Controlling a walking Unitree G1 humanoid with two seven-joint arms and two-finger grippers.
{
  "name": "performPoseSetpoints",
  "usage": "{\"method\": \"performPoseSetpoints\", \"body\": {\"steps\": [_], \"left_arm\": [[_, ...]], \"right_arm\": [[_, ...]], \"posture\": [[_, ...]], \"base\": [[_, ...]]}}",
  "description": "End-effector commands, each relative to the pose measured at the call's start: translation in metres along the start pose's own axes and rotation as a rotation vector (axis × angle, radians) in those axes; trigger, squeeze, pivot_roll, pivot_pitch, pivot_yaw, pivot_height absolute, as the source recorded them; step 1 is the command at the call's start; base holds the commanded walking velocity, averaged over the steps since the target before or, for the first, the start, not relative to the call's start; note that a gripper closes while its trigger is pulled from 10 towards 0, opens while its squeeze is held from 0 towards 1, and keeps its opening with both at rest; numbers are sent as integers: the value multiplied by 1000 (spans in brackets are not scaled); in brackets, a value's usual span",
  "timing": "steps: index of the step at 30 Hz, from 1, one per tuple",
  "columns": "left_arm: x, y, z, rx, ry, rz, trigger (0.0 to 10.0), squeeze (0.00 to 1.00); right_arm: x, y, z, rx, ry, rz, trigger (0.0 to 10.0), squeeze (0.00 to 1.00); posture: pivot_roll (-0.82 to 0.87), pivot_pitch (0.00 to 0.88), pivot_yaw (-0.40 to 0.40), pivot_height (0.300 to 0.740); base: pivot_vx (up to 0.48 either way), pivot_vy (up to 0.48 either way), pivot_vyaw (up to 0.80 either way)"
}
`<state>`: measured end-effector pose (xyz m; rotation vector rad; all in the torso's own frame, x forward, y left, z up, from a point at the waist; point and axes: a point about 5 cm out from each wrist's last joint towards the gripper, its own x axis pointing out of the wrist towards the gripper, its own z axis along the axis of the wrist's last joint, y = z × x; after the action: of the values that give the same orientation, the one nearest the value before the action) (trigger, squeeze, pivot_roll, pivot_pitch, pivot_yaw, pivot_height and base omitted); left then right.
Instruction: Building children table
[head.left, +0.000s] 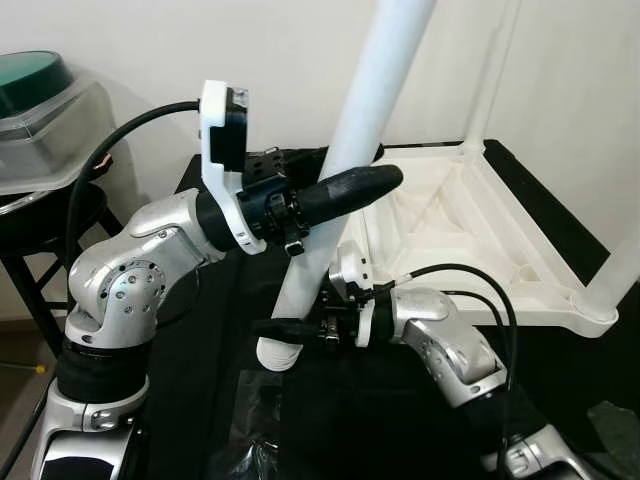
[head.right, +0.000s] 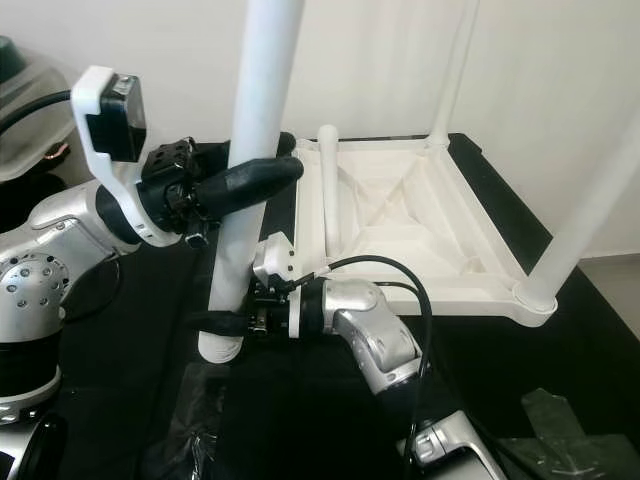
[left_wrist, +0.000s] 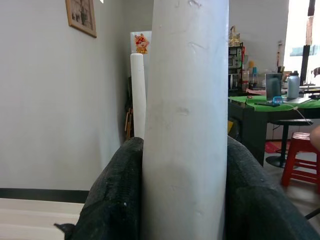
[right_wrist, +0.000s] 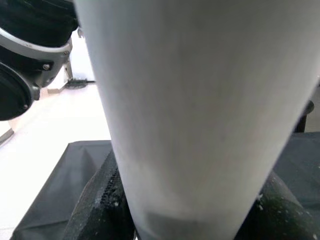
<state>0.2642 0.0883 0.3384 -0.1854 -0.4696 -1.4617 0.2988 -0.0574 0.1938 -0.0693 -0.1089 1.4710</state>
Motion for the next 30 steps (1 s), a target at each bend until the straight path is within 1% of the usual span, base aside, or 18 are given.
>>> {"method": "performPoseSetpoints", "body": {"steps": [1,6,10,11,12,14,15,16,18,19,20,21,23,24,25,27,28,30], "left_arm": [[16,-11,-5,-72,-46,-119,0,0],[15,-9,-3,-72,-66,-99,0,0],[13,-2,-2,-84,-98,-33,0,16],[12,0,-2,-86,-109,-12,10000,1000],[12,0,-2,-86,-109,-12,10000,1000],[7,3,0,-76,-128,26,10000,1000],[7,3,0,-76,-128,26,10000,1000],[5,6,1,-70,-140,55,10000,1000],[-6,15,7,-54,-172,147,10000,1000],[-6,15,7,-54,-172,147,10000,1000],[-12,19,9,-47,-185,191,10000,1000],[-12,19,9,-47,-185,191,10000,1000],[-28,28,15,-24,-212,305,10000,1000],[-33,31,16,-17,-221,341,10000,1000],[-33,31,16,-17,-221,341,10000,1000],[-48,37,20,0,-243,440,10000,1000],[-48,37,20,0,-243,440,10000,1000],[-59,42,22,6,-266,511,10000,1000]], "right_arm": [[13,4,13,-25,-76,30,0,0],[10,5,15,-17,-105,32,0,0],[5,2,16,-17,-106,1,0,0],[3,1,16,-20,-100,-18,0,0],[3,1,16,-20,-100,-18,0,0],[-1,-4,16,-26,-94,-70,0,0],[-1,-4,16,-26,-94,-70,0,0],[-3,-7,16,-28,-94,-103,0,0],[-10,-18,19,-28,-115,-222,0,0],[-10,-18,19,-28,-115,-222,0,0],[-13,-23,21,-28,-127,-270,0,0],[-13,-23,21,-28,-127,-270,0,0],[-22,-35,27,-30,-164,-385,0,0],[-26,-39,30,-29,-178,-415,0,0],[-26,-39,30,-29,-178,-415,0,0],[-34,-45,36,-27,-209,-477,0,0],[-34,-45,36,-27,-209,-477,0,0],[-40,-49,40,-27,-230,-517,0,0]], "posture": [[26,52,35,740],[26,53,35,740],[10,57,29,740],[4,59,30,740],[4,59,30,740],[-7,62,32,740],[-7,62,32,740],[-7,62,32,740],[-6,65,35,740],[-6,65,35,740],[-6,65,35,740],[-6,65,35,740],[-8,67,35,740],[-8,67,35,740],[-8,67,35,740],[-8,69,32,740],[-8,69,32,740],[-8,69,32,740]], "base": [[0,0,0],[0,0,0],[0,0,0],[0,0,0],[0,0,0],[0,0,0],[0,0,0],[0,0,0],[0,0,0],[0,0,0],[0,0,0],[0,0,0],[0,0,0],[0,0,0],[0,0,0],[0,0,0],[0,0,0],[0,0,0]]}}
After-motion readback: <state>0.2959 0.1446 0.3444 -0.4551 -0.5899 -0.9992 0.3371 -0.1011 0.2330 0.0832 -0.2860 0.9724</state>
